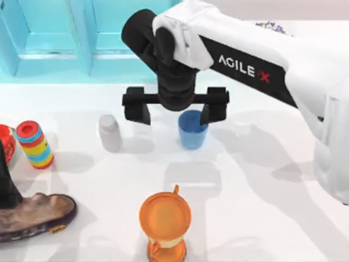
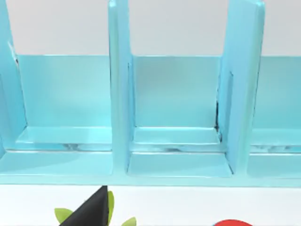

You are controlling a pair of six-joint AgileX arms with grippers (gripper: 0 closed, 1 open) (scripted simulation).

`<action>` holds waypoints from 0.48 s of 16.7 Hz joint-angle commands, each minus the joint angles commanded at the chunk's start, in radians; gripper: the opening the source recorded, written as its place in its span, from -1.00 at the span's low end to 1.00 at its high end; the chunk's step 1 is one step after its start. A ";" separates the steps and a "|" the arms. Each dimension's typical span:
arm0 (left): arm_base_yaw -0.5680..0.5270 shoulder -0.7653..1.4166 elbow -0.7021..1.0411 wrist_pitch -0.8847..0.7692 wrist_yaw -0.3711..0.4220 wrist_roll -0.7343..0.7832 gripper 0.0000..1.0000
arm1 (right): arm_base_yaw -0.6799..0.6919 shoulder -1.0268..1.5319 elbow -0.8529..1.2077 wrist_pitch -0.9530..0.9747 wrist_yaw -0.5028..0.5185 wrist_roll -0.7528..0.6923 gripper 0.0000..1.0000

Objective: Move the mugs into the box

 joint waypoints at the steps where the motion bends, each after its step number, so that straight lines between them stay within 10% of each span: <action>1: 0.000 0.000 0.000 0.000 0.000 0.000 1.00 | -0.002 0.006 -0.030 0.034 0.000 -0.002 1.00; 8: 0.000 0.000 0.000 0.000 0.000 0.000 1.00 | -0.004 0.014 -0.066 0.076 0.000 -0.004 0.85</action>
